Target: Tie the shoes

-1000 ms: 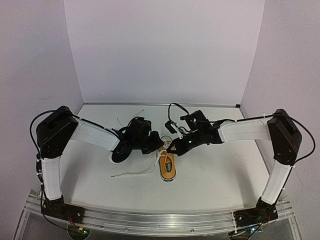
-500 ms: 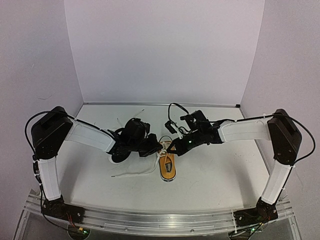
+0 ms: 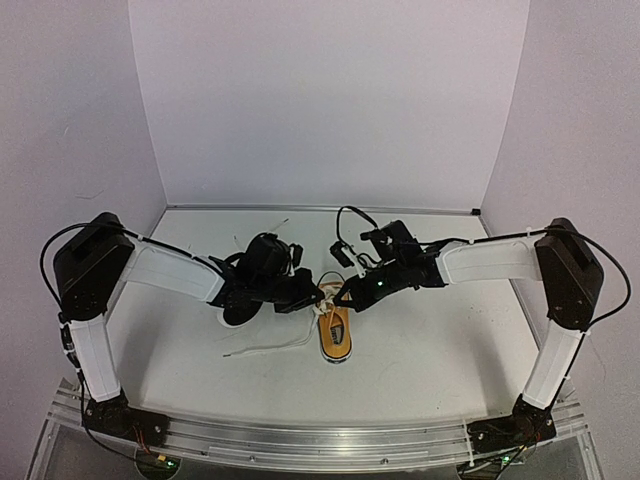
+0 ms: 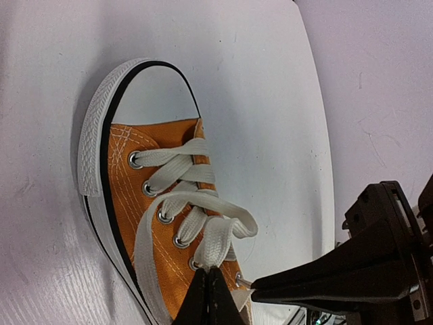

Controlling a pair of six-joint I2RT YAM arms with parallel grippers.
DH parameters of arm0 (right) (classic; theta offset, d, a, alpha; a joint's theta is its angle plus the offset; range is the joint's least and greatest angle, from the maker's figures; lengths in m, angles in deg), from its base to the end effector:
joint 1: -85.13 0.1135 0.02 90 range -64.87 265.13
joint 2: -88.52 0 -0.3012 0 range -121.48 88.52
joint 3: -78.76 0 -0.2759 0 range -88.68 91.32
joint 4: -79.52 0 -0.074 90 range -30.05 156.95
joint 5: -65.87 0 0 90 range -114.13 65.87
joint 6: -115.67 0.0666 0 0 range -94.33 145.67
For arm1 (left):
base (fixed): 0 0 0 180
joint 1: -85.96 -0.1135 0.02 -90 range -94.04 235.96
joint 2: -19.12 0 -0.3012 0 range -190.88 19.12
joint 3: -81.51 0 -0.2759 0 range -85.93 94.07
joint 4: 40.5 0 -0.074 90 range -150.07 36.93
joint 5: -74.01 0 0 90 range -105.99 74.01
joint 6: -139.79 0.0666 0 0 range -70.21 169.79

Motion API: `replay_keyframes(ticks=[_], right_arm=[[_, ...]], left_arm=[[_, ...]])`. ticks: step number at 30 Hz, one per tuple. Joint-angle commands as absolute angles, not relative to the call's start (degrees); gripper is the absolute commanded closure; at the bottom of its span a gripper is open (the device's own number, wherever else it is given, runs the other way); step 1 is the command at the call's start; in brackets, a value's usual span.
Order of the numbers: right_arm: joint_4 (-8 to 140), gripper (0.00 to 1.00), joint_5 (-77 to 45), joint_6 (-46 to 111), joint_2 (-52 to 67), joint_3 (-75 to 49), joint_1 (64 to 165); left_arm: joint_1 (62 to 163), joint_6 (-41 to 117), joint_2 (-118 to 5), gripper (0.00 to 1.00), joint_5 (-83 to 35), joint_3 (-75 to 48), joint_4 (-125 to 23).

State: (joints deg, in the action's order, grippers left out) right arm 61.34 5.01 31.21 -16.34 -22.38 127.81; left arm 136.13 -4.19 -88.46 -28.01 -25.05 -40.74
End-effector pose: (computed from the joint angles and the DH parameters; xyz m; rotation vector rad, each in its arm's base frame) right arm 0.3015 0.3221 0.1916 -1.0261 2.2168 0.9953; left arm 0.2802 -0.3577 0.1672 0.0544 2.4462 -1.1746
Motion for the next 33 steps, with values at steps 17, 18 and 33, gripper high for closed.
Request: replay_keyframes(ticks=[17,18,33], right_arm=[[63.3,0.66,4.0,37.4,-7.1,-25.6,127.9],[63.2,0.68,3.9,37.8,-6.0,-26.2,127.9],[62.1,0.69,3.6,42.3,-6.0,-30.0,132.3]], left_arm=[[135.7,-10.4,-90.6,1.0,-36.8,-25.4,-31.9],[135.7,-10.5,-90.7,1.0,-36.9,-25.4,-31.9],[135.7,-12.3,-90.7,1.0,-36.6,-26.5,-29.3]])
